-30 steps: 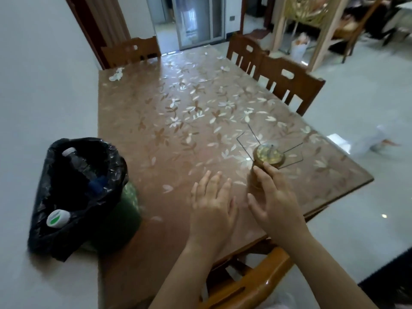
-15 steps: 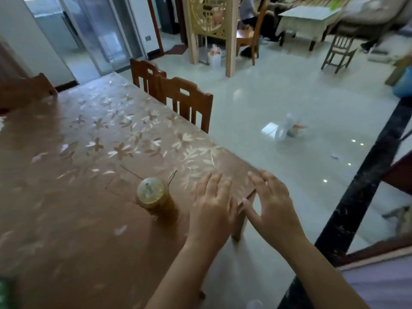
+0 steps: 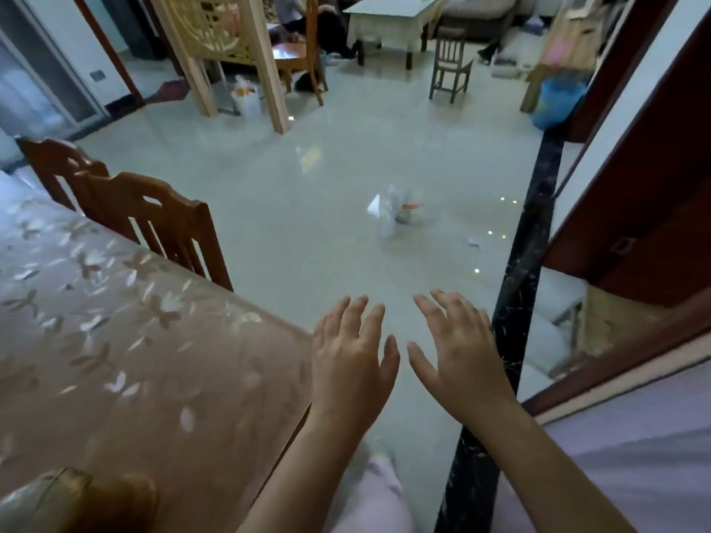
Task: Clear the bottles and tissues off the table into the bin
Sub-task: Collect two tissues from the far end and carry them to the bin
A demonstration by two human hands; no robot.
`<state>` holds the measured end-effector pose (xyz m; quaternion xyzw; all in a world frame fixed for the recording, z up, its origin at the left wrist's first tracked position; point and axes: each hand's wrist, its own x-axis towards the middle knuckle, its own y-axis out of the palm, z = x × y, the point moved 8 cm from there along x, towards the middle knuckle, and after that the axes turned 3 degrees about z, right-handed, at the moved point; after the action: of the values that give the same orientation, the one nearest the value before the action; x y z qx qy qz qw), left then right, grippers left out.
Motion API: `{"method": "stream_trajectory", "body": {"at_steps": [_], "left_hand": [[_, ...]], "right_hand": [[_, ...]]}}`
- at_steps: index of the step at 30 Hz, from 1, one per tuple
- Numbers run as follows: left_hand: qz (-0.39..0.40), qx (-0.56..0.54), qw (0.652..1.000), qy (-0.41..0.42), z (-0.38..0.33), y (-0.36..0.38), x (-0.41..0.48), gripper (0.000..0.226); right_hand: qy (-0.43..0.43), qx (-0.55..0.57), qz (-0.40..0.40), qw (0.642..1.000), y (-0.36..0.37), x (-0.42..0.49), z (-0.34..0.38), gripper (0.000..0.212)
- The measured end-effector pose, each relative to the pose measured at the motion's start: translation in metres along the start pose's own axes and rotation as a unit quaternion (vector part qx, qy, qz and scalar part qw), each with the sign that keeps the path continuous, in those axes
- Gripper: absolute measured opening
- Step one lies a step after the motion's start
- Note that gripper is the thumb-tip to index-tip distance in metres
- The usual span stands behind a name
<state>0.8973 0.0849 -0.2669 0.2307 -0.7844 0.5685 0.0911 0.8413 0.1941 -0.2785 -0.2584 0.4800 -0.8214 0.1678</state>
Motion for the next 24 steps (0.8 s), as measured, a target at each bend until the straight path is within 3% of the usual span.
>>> {"method": "stream_trajectory", "body": {"at_steps": [9, 24], "left_hand": [[-0.003, -0.006, 1.0, 0.005, 0.024, 0.078, 0.146, 0.041], [-0.043, 0.001, 0.997, -0.069, 0.114, 0.132, 0.347, 0.04]], "right_hand": [[0.008, -0.064, 0.004, 0.998, 0.004, 0.147, -0.072, 0.05], [-0.073, -0.02, 0.024, 0.997, 0.055, 0.389, -0.087, 0.05]]}}
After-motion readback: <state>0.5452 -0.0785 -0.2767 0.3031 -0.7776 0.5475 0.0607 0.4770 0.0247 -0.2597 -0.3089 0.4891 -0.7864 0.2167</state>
